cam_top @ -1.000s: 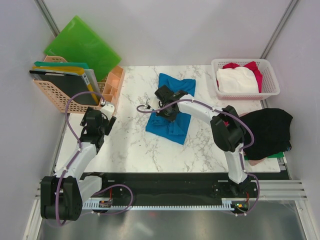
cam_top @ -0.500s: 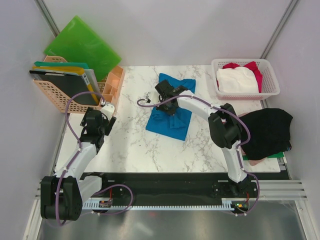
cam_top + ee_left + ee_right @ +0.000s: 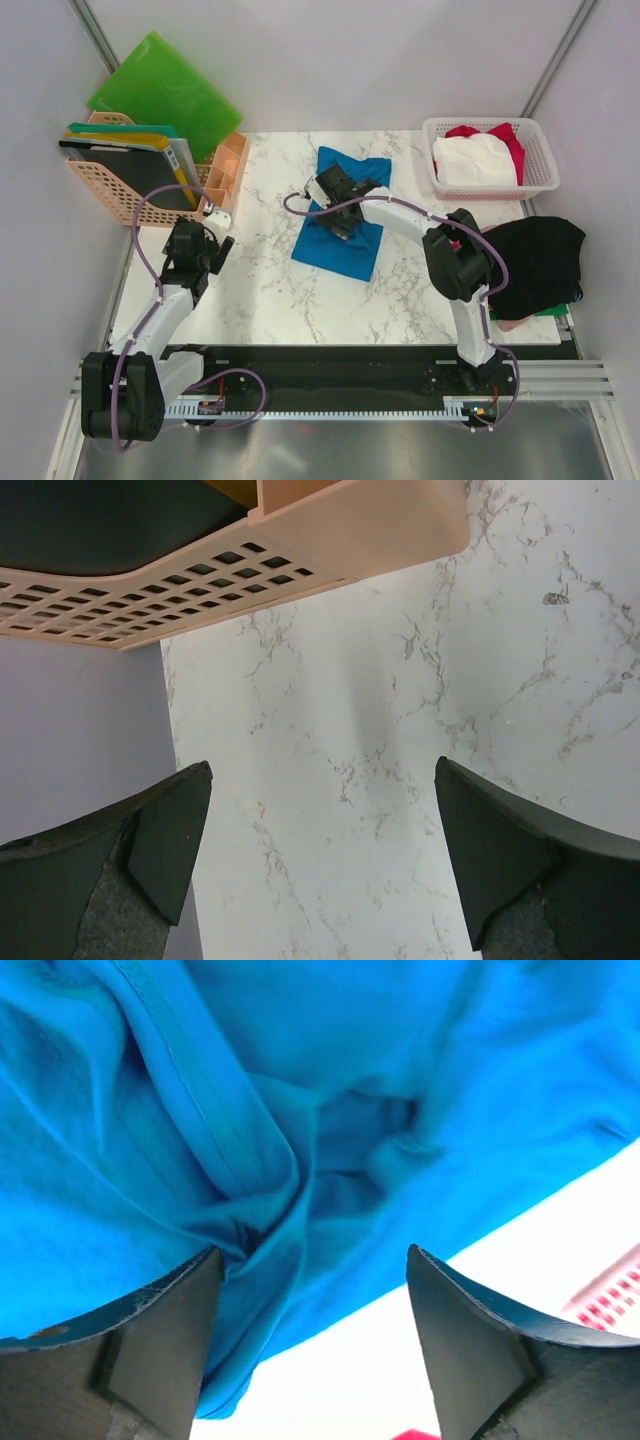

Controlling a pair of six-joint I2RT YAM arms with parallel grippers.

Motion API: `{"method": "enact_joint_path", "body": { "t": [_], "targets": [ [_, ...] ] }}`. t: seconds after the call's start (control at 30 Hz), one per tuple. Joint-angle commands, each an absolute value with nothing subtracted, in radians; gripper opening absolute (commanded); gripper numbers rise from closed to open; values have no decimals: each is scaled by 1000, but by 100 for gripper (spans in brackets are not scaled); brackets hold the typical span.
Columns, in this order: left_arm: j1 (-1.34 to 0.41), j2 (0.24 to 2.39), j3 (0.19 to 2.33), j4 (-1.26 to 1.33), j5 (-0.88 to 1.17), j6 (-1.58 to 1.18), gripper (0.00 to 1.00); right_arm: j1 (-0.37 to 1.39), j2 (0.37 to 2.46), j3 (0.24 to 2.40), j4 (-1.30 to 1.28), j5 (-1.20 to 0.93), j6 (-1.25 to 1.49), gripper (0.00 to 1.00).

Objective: Fold and stack the t-shirts

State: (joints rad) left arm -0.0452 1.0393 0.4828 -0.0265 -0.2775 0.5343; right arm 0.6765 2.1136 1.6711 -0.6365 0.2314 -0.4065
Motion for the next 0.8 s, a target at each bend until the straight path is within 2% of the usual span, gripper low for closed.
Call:
{"method": "enact_joint_path", "body": {
  "t": [0.0, 0.27, 0.33, 0.4, 0.57, 0.77],
  "targets": [
    [-41, 1028, 479, -32, -245, 494, 100, 672, 1974, 1672, -568, 295, -368, 83],
    [-41, 1034, 477, -43, -229, 480, 100, 672, 1885, 1694, -680, 313, -353, 93],
    [-41, 1032, 474, -43, -230, 480, 100, 672, 1859, 1654, -718, 228, -367, 93],
    [-41, 1032, 472, -43, -233, 486, 100, 673, 1818, 1620, -777, 44, -364, 93],
    [-43, 1038, 477, -40, -230, 494, 100, 673, 1830, 1641, -937, -236, -363, 93],
    [-43, 1040, 492, -49, -229, 483, 100, 673, 1882, 1628, -977, -261, -385, 96]
  ]
}}
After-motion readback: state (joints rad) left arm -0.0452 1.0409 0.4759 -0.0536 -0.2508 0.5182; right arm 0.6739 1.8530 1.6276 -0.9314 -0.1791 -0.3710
